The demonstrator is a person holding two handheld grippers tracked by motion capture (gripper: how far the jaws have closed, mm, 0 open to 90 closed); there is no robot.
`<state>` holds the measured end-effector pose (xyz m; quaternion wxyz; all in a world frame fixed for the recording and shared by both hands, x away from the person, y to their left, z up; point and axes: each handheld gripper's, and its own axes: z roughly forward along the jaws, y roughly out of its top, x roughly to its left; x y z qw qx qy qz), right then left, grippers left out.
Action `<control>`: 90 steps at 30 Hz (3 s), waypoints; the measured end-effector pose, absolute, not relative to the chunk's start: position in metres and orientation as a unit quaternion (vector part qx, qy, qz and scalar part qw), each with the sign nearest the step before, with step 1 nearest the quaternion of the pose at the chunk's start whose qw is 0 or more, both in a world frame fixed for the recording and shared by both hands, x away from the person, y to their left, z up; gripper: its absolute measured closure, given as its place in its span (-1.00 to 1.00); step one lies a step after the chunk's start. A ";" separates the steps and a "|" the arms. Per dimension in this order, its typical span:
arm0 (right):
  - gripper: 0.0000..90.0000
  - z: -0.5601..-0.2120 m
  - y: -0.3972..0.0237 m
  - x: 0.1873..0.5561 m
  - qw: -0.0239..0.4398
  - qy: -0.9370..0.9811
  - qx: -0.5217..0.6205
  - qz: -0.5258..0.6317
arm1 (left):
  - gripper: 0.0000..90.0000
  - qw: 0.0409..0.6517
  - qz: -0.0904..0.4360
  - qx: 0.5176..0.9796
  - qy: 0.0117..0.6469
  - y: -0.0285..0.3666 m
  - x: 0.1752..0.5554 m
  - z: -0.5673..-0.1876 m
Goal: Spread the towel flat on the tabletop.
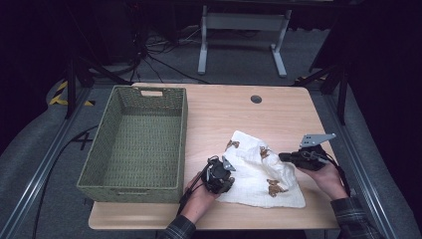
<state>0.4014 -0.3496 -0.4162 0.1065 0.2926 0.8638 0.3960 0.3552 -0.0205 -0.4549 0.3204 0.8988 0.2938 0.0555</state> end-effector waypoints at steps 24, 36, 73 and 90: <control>0.68 -0.437 -0.375 0.425 0.093 0.853 0.359 0.368 | 0.63 0.310 0.058 0.903 0.293 -0.016 0.353 -0.454; 1.00 -0.447 -0.355 0.438 0.111 0.867 0.352 0.334 | 0.62 0.309 0.057 0.904 0.290 -0.016 0.353 -0.453; 0.99 -0.415 -0.371 0.433 0.167 0.833 0.363 0.383 | 0.60 0.306 0.066 0.904 0.290 -0.014 0.348 -0.453; 0.86 -0.409 -0.311 0.394 0.103 0.867 0.242 0.423 | 0.59 0.306 0.058 0.906 0.287 -0.013 0.349 -0.453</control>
